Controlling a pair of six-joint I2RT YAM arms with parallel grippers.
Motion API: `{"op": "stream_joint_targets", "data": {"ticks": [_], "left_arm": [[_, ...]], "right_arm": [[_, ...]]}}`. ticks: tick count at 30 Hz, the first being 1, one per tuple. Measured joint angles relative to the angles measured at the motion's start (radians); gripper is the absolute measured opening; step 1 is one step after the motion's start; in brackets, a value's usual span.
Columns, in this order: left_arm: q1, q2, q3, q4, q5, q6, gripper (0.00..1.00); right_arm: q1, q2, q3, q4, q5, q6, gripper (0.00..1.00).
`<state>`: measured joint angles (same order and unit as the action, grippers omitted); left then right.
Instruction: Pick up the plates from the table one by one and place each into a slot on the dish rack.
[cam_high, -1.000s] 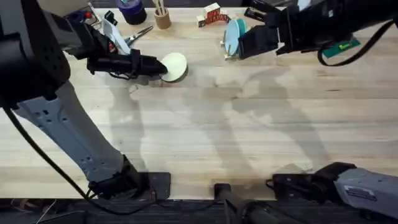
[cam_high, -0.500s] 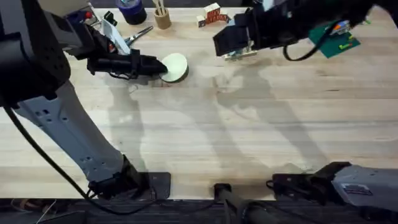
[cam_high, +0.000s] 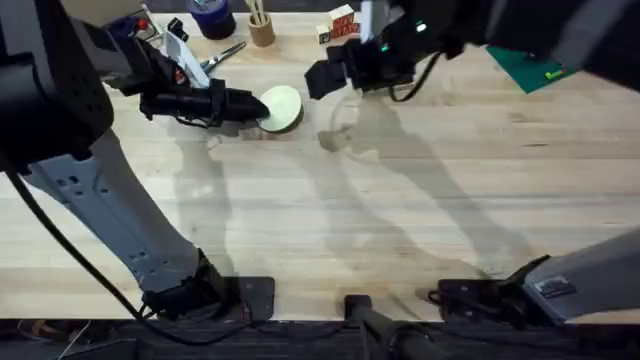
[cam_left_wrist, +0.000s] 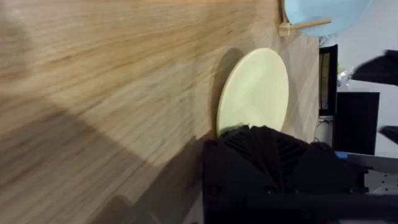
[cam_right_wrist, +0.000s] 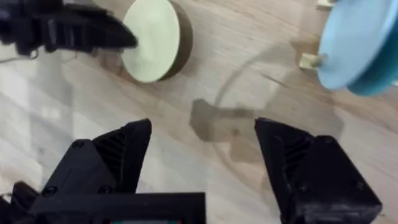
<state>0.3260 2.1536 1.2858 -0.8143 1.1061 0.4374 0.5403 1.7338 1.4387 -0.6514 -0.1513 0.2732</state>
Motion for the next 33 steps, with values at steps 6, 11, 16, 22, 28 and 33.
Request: {"op": "stream_joint_targets", "data": {"ticks": [6, 11, 16, 22, 28, 33], "left_arm": [[0.000, 0.000, 0.002, -0.001, -0.004, -0.004, 0.038], [-0.001, 0.000, 0.004, -0.001, -0.007, -0.008, 0.038], [-0.001, 0.000, 0.004, -0.001, -0.010, -0.012, 0.038], [-0.007, 0.000, 0.009, 0.000, -0.022, -0.034, 0.038], [-0.017, -0.002, 0.014, 0.010, -0.039, -0.075, 0.038], [-0.042, -0.002, 0.017, 0.029, -0.041, -0.096, 0.039]], "right_arm": [[0.002, 0.094, -0.002, 0.120, -0.042, 0.025, 0.996], [0.002, 0.139, -0.002, 0.190, -0.064, 0.054, 0.996], [0.002, 0.180, -0.002, 0.268, -0.074, 0.087, 0.996], [0.002, 0.229, -0.002, 0.335, -0.076, 0.126, 0.996], [0.003, 0.275, -0.002, 0.373, -0.109, 0.159, 0.995], [0.008, 0.295, -0.002, 0.417, -0.123, 0.174, 0.996]]}}
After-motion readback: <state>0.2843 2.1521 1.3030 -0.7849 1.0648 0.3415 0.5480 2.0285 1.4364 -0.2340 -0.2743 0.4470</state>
